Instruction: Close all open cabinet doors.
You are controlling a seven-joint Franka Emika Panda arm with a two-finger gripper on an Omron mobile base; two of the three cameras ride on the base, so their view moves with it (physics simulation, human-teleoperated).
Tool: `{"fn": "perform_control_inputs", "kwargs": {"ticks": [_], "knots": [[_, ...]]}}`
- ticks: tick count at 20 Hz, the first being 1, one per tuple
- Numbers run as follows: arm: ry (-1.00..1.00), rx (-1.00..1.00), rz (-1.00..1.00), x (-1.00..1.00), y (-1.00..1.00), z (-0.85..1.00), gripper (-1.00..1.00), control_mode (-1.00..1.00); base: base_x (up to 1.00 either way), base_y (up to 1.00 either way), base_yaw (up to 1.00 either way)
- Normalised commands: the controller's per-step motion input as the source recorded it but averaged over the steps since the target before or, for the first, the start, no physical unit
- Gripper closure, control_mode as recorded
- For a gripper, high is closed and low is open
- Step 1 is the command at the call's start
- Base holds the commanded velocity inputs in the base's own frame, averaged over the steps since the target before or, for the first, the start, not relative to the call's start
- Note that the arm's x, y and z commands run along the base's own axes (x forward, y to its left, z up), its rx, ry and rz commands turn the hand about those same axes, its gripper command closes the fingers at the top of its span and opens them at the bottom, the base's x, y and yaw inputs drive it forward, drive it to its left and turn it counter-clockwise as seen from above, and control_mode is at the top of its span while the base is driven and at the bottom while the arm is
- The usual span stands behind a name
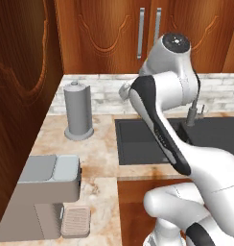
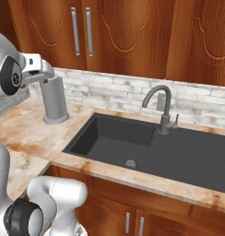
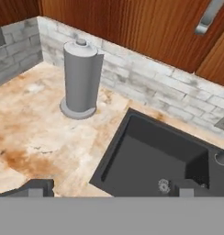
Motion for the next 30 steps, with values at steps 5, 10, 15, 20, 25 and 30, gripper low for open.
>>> {"fn": "perform_control_inputs", "kwargs": {"ticks": [5,10,15,20,25,30], "knots": [[0.14,0.17,-0.12,-0.90,-0.16,-0.17,-1.00,-1.00,0.00,0.00,0.00],[0.08,0.14,-0.09,-0.88,-0.27,-0.38,-1.00,-1.00,0.00,0.00,0.00],[0.05,0.07,-0.04,-0.54,-0.22,-0.47,-1.00,-1.00,0.00,0.00,0.00],[0.04,-0.01,-0.01,-0.11,-0.01,-0.38,-1.00,-1.00,0.00,0.00,0.00],[0.03,0.00,0.00,0.00,0.00,-0.10,-1.00,-1.00,0.00,0.00,0.00],[0.00,0.00,0.00,0.00,0.00,0.00,-1.00,-1.00,0.00,0.00,0.00]]}}
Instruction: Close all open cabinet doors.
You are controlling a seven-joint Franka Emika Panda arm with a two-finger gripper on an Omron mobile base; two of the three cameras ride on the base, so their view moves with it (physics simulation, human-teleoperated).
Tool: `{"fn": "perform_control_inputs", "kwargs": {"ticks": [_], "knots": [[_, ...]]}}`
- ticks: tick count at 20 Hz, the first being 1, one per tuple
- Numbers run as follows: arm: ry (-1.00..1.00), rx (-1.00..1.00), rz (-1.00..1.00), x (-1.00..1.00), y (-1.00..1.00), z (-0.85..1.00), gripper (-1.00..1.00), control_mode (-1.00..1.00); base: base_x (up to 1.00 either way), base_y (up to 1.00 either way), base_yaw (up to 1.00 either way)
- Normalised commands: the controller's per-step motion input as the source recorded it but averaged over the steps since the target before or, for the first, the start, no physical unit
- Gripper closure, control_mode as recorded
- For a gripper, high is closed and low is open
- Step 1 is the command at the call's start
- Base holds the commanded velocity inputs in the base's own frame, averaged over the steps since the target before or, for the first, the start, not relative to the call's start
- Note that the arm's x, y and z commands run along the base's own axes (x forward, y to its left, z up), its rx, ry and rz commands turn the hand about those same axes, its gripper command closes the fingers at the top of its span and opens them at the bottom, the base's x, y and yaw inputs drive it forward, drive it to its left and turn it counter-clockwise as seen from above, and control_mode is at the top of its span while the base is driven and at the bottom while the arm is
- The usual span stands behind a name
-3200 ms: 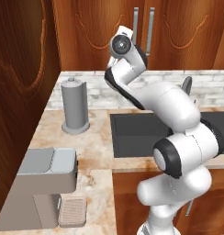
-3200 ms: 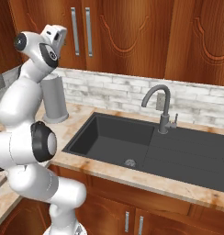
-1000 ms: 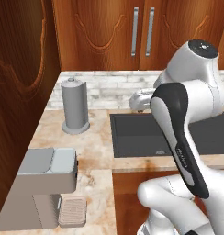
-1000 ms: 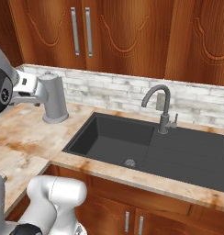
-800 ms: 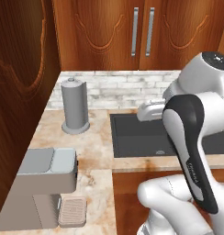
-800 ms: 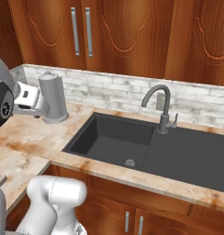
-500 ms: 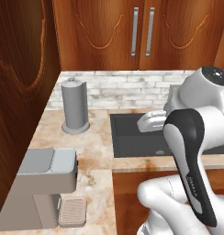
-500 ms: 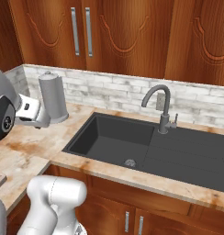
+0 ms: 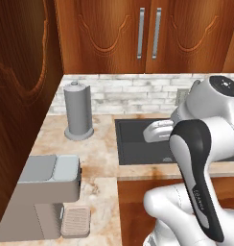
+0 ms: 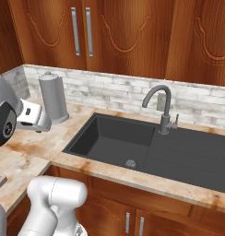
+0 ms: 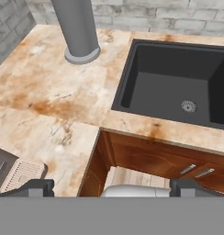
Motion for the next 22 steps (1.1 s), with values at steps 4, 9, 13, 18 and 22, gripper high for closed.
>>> {"fn": "perform_control_inputs", "kwargs": {"ticks": [4,9,13,18,22], "knots": [[0.00,0.00,0.00,-0.02,0.00,-0.01,-1.00,-1.00,0.00,0.00,0.00],[0.00,0.00,-0.01,-0.05,0.00,-0.04,-1.00,-1.00,0.00,0.00,0.00],[0.00,0.00,-0.05,-0.26,0.00,-0.04,-1.00,-1.00,0.00,0.00,0.00],[0.00,0.00,-0.01,-0.07,0.00,-0.02,-1.00,1.00,-0.42,-0.20,-0.08],[0.00,0.00,0.00,0.00,0.00,0.00,-1.00,1.00,-0.50,-0.59,-0.08]]}}
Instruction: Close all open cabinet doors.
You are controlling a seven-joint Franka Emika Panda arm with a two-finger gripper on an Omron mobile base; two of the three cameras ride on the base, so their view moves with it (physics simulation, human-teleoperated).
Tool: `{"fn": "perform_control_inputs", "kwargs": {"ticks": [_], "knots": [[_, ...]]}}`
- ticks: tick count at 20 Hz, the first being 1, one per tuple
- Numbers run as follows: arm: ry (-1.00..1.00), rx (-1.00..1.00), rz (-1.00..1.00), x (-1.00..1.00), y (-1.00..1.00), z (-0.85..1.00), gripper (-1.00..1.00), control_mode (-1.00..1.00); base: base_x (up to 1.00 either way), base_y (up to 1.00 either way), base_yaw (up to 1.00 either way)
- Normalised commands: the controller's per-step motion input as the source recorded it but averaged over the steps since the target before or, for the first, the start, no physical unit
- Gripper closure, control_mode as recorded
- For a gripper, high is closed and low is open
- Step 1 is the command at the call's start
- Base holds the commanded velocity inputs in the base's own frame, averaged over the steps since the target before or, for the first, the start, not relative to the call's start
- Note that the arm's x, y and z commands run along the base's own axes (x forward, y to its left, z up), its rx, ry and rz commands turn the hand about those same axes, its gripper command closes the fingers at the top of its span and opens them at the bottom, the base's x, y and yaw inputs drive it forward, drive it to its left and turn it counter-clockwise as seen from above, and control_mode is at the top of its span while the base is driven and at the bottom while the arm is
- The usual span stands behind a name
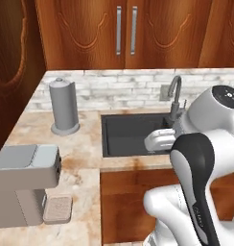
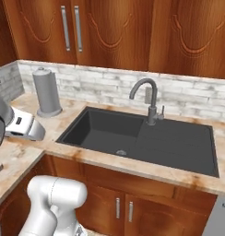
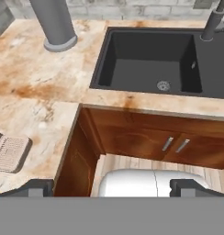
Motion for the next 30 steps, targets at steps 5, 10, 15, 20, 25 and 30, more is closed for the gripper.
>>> {"fn": "perform_control_inputs", "kwargs": {"ticks": [5,10,15,20,25,30], "knots": [[0.00,0.00,0.00,0.00,0.00,0.00,-1.00,1.00,-0.34,-0.71,-0.06],[0.00,0.00,0.00,0.00,0.00,0.00,-1.00,1.00,-0.09,-0.77,-0.03],[0.00,0.00,0.00,0.00,0.00,0.00,-1.00,1.00,0.00,-0.75,-0.03],[0.00,0.00,0.00,0.00,0.00,0.00,-1.00,1.00,0.00,-0.68,-0.06],[0.00,0.00,0.00,0.00,0.00,0.00,-1.00,1.00,0.00,-0.63,-0.08],[0.00,0.00,0.00,0.00,0.00,0.00,-1.00,1.00,0.00,-0.60,-0.09]]}}
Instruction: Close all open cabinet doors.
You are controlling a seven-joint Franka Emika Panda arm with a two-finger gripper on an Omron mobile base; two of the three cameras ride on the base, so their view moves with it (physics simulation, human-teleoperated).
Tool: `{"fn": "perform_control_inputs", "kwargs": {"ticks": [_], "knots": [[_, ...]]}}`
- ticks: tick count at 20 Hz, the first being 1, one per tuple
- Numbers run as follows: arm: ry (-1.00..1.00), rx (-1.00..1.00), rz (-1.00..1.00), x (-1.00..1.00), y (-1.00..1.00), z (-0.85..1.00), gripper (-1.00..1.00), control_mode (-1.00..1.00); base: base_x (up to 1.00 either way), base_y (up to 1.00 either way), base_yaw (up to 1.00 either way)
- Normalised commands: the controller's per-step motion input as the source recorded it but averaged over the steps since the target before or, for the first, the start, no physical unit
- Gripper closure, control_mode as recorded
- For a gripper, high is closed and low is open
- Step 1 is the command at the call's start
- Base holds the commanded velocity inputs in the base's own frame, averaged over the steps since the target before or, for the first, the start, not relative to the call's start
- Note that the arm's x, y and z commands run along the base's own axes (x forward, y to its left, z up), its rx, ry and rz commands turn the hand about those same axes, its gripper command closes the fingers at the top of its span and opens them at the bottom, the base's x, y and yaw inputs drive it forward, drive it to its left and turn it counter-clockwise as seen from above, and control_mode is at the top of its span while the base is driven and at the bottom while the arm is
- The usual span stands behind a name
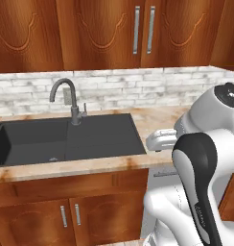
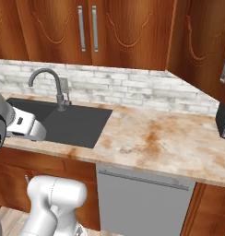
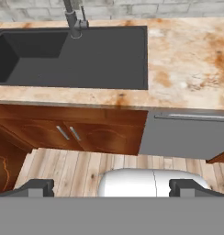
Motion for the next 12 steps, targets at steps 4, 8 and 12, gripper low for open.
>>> {"fn": "perform_control_inputs", "kwargs": {"ticks": [4,8,12], "knots": [[0.00,0.00,0.00,0.00,0.00,0.00,-1.00,1.00,0.00,-0.60,-0.10],[0.00,0.00,0.00,0.00,0.00,0.00,-1.00,1.00,0.00,-0.59,-0.11],[0.00,0.00,0.00,0.00,0.00,0.00,-1.00,1.00,0.00,-0.59,-0.11]]}}
